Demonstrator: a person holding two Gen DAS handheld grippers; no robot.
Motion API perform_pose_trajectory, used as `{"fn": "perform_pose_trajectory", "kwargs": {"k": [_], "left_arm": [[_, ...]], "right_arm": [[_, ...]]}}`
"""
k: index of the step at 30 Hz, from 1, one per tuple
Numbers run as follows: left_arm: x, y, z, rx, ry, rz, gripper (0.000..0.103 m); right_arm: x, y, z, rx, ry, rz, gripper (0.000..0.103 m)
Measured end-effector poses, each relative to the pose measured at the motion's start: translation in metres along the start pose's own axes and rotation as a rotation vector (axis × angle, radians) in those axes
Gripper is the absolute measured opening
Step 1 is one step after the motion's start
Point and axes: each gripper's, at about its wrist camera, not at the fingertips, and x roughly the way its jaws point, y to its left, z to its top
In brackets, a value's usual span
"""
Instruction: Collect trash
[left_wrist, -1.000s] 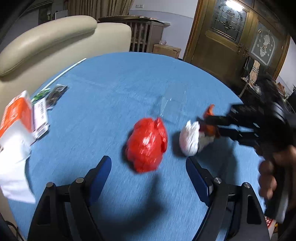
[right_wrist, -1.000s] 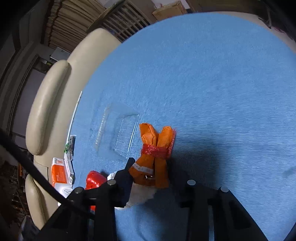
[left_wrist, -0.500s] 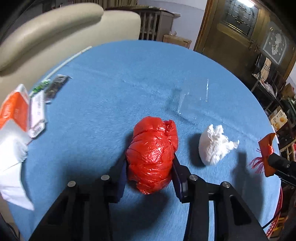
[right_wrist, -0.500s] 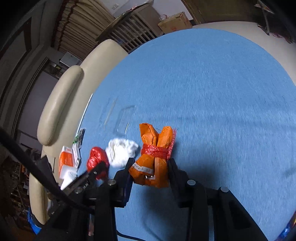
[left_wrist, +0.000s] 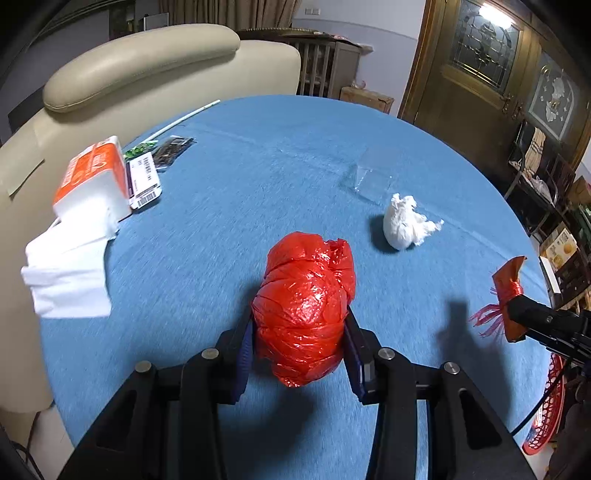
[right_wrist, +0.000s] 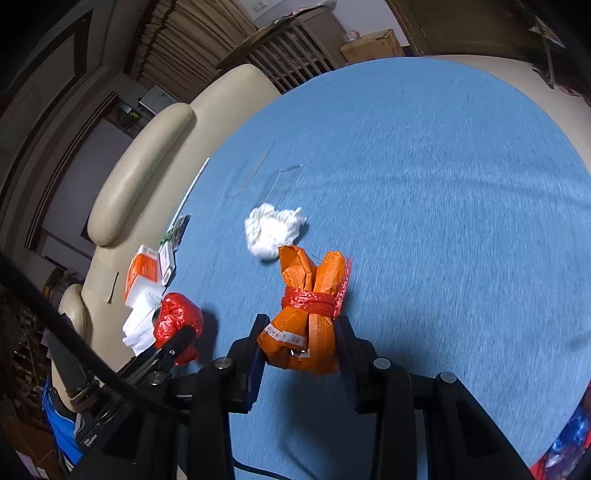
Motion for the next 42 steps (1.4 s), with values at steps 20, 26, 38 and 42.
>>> {"fn": "perform_pose_trajectory", "kwargs": {"k": [20,26,38,42], "left_arm": [[-0.033,-0.01,-0.013,0.028,-0.056,0.015,0.044],[-0.035,-0.013,-0.013,0.035,-0.062,0.019,0.044],[-0.035,-0.014,-0.012,0.046,-0.068,0.018,0.044],[-0.033,-0.012,-0.011,0.041,-0.066,0.012,0.044]], "right_arm": [[-0.019,0.006,-0.025,-0.018,-0.029,0.006,0.038],[-0.023,0.004,-0.026,-0.022,-0.037,0.019,0.038],[-0.029,0.007,-0.027,-0.041,-0.045,0.025,0.038],[-0.029,0.009,-0.026,-0.045,-0.045,0.018,0.038]]}}
